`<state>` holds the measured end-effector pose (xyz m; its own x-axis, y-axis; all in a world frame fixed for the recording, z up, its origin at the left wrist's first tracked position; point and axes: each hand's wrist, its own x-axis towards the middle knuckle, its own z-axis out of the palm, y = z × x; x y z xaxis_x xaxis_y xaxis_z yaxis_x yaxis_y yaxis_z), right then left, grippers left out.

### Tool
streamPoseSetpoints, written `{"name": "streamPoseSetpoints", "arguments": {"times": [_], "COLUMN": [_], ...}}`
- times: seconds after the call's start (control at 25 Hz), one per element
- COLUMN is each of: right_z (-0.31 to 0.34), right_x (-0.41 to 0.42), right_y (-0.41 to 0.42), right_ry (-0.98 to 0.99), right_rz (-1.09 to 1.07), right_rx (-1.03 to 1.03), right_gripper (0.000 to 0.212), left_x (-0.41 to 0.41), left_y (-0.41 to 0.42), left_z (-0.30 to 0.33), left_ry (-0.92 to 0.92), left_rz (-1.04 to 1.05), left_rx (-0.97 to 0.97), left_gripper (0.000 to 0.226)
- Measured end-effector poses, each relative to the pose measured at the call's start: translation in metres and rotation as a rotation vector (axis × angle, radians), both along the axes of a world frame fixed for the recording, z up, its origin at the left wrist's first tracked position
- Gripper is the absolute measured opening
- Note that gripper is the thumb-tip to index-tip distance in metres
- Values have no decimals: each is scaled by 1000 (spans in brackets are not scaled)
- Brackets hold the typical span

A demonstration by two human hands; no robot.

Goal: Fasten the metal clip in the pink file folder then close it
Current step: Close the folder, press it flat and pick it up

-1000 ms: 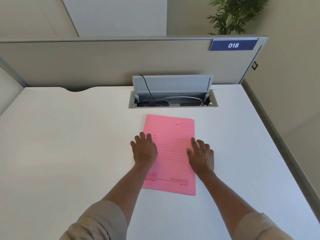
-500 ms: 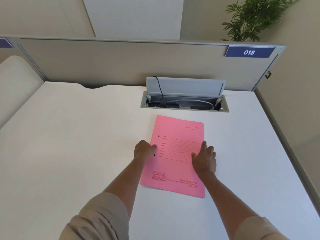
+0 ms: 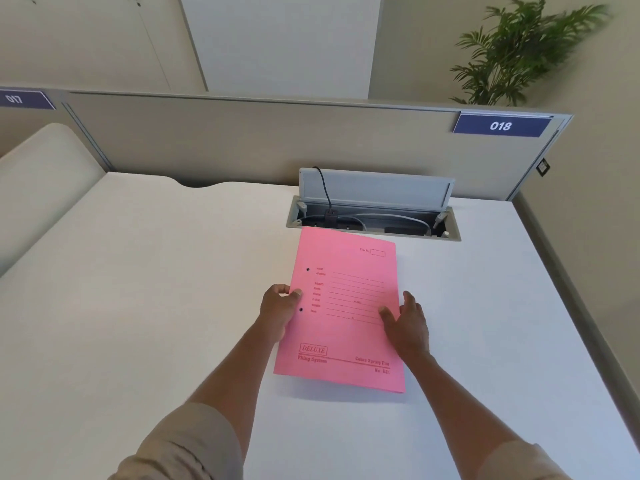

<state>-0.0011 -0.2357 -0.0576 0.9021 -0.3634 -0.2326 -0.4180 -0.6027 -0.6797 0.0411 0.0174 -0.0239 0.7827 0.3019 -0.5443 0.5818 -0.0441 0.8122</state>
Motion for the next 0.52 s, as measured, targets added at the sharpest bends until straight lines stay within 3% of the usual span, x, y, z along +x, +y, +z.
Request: {"name": "streamPoseSetpoints", "arguments": {"times": [0.2,0.52], "right_z": [14,38], "right_x": [14,46], "right_y": [13,76], "right_ry": [-43,-108], "right_rz": [28,110], "right_rx": [257,283], "right_gripper": [57,56], "left_x": [7,28], "left_y": [27,87], "left_z": [9,17], "left_ry": [-16,-104], "left_rz": [19,0], "left_rx": [-6,246], "left_gripper": [20,22]}}
